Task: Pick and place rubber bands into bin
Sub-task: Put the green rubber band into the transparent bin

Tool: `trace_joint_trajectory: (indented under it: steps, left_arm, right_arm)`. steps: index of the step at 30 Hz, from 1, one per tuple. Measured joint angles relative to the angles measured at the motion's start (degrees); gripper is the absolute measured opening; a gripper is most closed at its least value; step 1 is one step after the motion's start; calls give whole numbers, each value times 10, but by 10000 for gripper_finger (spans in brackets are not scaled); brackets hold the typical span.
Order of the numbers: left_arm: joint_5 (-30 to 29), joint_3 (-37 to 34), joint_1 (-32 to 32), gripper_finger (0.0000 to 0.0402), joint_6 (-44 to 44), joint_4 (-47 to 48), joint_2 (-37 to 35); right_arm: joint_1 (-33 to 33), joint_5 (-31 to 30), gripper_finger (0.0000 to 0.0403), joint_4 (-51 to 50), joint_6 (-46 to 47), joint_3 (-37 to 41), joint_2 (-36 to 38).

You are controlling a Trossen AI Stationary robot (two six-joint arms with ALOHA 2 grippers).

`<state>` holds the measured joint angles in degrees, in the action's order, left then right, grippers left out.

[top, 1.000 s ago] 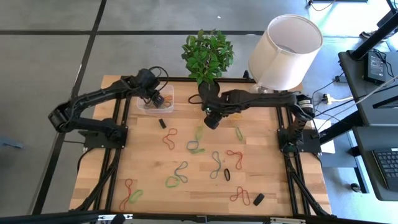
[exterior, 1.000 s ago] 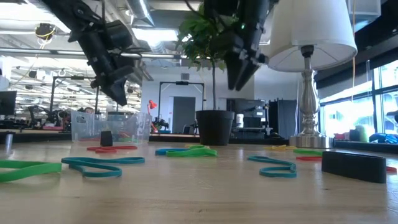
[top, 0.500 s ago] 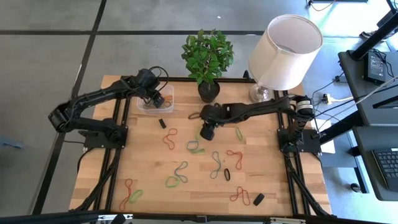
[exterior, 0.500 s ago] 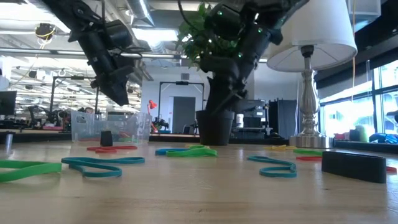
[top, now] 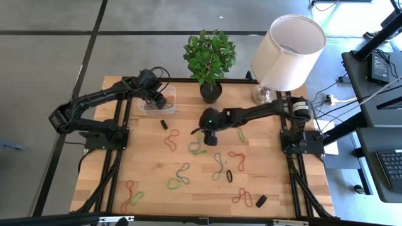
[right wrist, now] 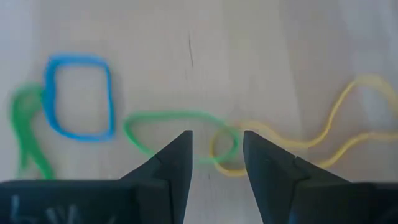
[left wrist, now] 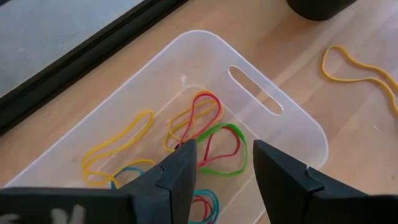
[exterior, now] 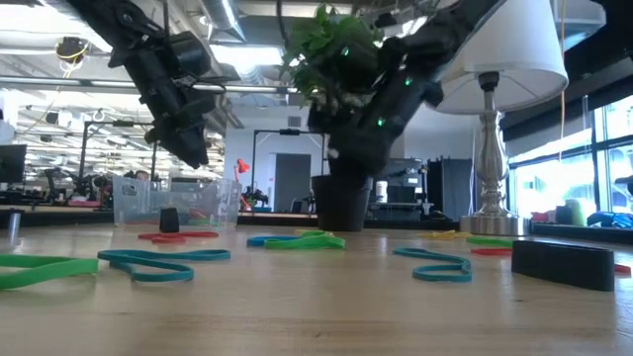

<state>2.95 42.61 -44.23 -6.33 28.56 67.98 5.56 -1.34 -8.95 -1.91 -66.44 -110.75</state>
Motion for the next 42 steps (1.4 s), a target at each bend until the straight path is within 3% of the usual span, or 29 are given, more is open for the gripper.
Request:
trace_joint_trajectory:
  steps: [8, 17, 28, 32, 42]
  left_arm:
    - [-3, 0, 7, 152, -4, 0, -8]
    - [-4, 0, 7, 152, 0, -2, -8]
    - [-2, 0, 7, 152, 10, -3, -11]
    - [26, 0, 17, 152, 10, -3, -30]
    - [47, 0, 160, 153, 37, -78, -115]
  right_arm:
    - [0, -26, 116, -4, 4, -23, -48]
    - [8, -18, 9, -11, 19, -23, -48]
    - [8, -15, 2, -38, 48, -34, -9]
    - [7, -19, 2, -45, 48, -34, 24]
    - [5, -68, 1, -68, 36, -33, 125]
